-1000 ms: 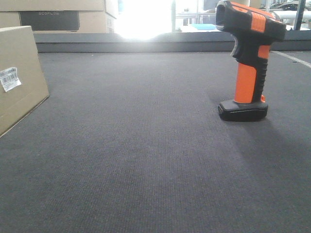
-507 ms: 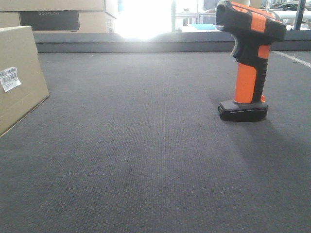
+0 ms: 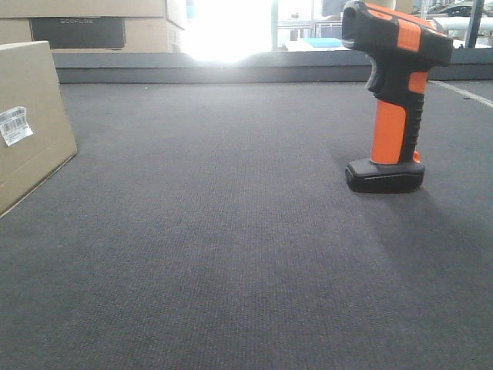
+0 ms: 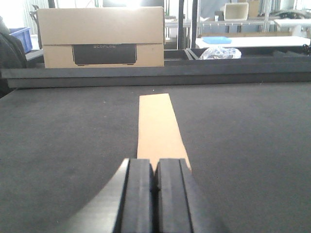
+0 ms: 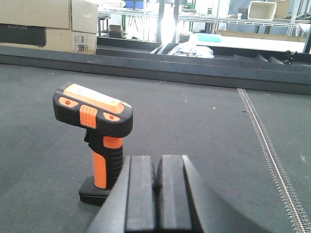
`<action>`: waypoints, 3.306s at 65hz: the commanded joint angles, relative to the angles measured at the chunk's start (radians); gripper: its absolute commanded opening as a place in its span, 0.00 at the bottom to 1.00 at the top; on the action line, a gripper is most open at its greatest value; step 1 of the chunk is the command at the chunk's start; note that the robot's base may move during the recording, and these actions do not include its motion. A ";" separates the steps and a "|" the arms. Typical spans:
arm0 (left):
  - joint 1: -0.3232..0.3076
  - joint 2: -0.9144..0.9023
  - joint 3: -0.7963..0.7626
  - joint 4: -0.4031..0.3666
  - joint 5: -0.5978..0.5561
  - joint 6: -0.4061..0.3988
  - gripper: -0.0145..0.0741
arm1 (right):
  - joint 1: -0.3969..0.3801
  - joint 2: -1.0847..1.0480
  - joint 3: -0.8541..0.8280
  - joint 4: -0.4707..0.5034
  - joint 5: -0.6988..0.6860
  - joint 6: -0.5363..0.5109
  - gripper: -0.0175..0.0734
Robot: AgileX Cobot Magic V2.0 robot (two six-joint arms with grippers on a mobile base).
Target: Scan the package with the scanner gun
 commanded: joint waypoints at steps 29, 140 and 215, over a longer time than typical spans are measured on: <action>-0.005 -0.144 0.245 -0.021 -0.119 -0.016 0.04 | -0.007 -0.004 0.001 0.006 -0.015 -0.007 0.03; -0.005 -0.144 0.245 -0.021 -0.119 -0.016 0.04 | -0.007 -0.221 0.311 -0.410 -0.172 0.497 0.03; -0.005 -0.144 0.245 -0.021 -0.119 -0.016 0.04 | -0.030 -0.221 0.311 -0.469 -0.158 0.532 0.03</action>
